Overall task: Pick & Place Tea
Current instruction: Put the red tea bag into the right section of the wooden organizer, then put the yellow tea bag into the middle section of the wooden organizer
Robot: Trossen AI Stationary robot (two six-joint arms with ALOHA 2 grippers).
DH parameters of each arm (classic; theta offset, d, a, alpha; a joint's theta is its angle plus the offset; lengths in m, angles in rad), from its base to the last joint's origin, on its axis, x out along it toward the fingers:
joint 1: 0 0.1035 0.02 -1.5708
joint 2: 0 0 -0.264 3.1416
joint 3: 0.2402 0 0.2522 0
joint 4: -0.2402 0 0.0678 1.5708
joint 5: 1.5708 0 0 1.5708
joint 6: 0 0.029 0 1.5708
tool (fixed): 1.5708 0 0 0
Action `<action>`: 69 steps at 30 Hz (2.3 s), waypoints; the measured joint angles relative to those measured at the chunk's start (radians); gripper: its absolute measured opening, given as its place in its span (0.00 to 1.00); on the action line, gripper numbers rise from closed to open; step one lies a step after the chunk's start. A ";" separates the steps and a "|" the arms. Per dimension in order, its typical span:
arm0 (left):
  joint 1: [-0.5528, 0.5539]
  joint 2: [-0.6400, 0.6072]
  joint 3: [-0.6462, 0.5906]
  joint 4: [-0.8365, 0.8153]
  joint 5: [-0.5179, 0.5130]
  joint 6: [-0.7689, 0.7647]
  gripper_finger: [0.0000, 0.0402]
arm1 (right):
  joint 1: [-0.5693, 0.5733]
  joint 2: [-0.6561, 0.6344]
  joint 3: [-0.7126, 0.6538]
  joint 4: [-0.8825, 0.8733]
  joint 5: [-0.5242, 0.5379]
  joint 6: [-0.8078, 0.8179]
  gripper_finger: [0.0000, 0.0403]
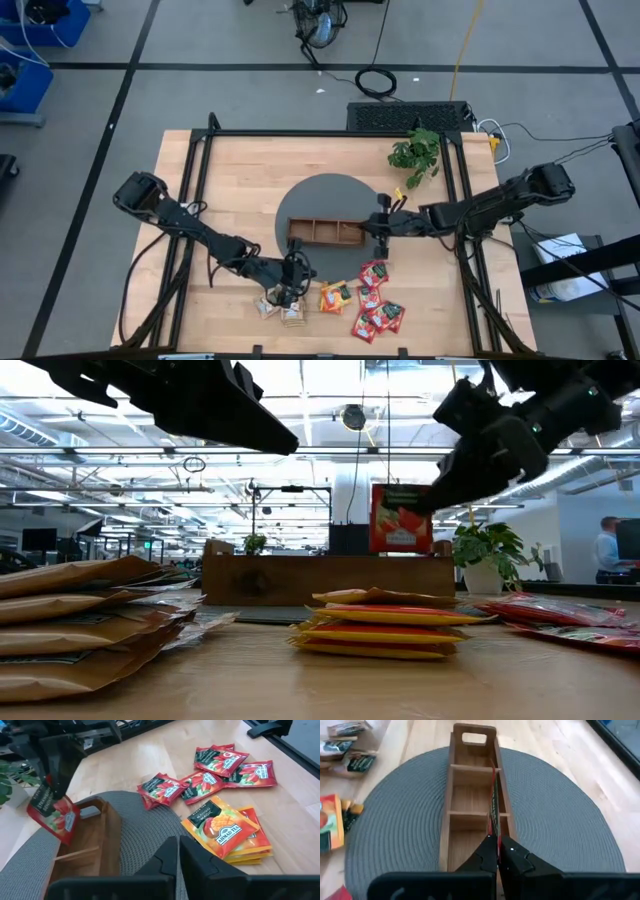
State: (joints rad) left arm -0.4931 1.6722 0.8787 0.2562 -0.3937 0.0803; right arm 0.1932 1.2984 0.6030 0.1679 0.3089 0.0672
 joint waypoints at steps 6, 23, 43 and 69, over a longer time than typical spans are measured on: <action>0.007 0.000 0.000 0.001 0.000 0.000 0.11 | -0.002 0.022 0.024 -0.048 -0.025 0.009 0.00; 0.010 0.000 0.000 -0.007 0.001 -0.003 0.11 | -0.051 0.113 0.024 -0.017 -0.026 0.000 0.00; 0.010 0.000 0.000 -0.006 0.002 -0.007 0.11 | -0.064 0.148 0.023 0.016 0.063 0.004 0.17; -0.029 0.126 0.044 0.080 0.278 -0.084 0.11 | 0.273 0.165 0.032 0.433 -0.128 0.071 0.26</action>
State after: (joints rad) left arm -0.5218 1.7983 0.9228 0.3363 -0.1154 -0.0041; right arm 0.4659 1.4631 0.6346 0.6010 0.1806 0.1378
